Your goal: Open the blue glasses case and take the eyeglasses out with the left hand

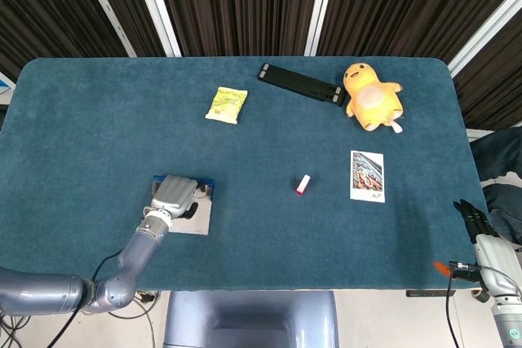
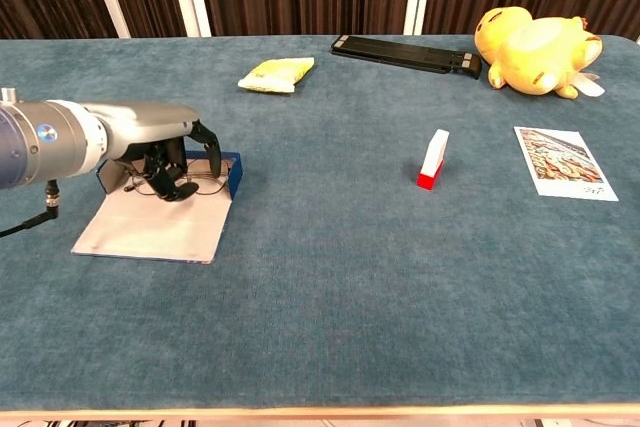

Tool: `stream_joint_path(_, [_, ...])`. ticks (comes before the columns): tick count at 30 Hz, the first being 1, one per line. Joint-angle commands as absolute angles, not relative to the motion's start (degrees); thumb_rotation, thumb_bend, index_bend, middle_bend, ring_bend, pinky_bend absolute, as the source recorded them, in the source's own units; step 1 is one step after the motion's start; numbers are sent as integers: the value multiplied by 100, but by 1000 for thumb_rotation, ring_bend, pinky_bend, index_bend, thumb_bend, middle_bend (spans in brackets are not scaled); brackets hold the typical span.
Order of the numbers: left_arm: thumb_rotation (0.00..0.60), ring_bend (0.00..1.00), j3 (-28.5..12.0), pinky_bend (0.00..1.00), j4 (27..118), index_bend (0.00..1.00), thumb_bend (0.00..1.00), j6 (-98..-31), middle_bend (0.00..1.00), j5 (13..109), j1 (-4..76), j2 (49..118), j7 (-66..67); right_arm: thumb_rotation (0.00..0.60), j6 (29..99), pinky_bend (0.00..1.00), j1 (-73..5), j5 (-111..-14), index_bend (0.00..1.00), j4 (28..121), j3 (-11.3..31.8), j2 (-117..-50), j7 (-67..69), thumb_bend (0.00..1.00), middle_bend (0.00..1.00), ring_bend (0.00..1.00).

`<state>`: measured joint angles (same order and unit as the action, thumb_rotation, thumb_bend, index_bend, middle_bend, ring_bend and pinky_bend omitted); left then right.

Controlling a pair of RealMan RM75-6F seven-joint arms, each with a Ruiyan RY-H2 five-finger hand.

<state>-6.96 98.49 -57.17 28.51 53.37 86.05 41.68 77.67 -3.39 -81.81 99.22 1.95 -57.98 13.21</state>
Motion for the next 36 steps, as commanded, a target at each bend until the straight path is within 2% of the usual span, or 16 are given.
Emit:
stream_joint_path(1, [600,807,-691,944,9841,164,456,-5750,873,2867,5323,8582,4114,600,7765,200,-340,-8181,0,9924,194,-5797,1321,130,0,0])
stream_joint_path(7, [600,810,-683,944,9888,159,456,-5768,875,2966,5260,8479,3929,600,7769,199,-337,-8179,0,9928,194,-5797,1313,130,0,0])
stream_joint_path(11, [600,826,-693,956,10027,224,413,-5771,894,3250,5139,8361,3645,600,7775,200,-335,-8168,0,9928,201,-5799,1306,129,0,0])
stream_joint_path(15, [600,858,-698,972,9960,255,355,-5993,929,3964,4895,8335,3184,600,7763,200,-338,-8163,0,9933,199,-5798,1307,130,0,0])
stream_joint_path(21, [600,889,-642,991,9461,309,352,-6109,963,4474,4837,8450,3105,600,7752,199,-339,-8153,0,9939,199,-5792,1308,130,0,0])
stream_joint_path(28, [600,896,-617,996,8947,365,352,-5954,974,4435,4912,8622,3270,600,7739,199,-341,-8126,0,9948,206,-5788,1305,130,0,0])
stream_joint_path(36, [600,896,-583,996,8560,379,353,-5690,973,4261,4946,8717,3359,600,7706,199,-352,-8087,0,9960,214,-5788,1287,129,0,0])
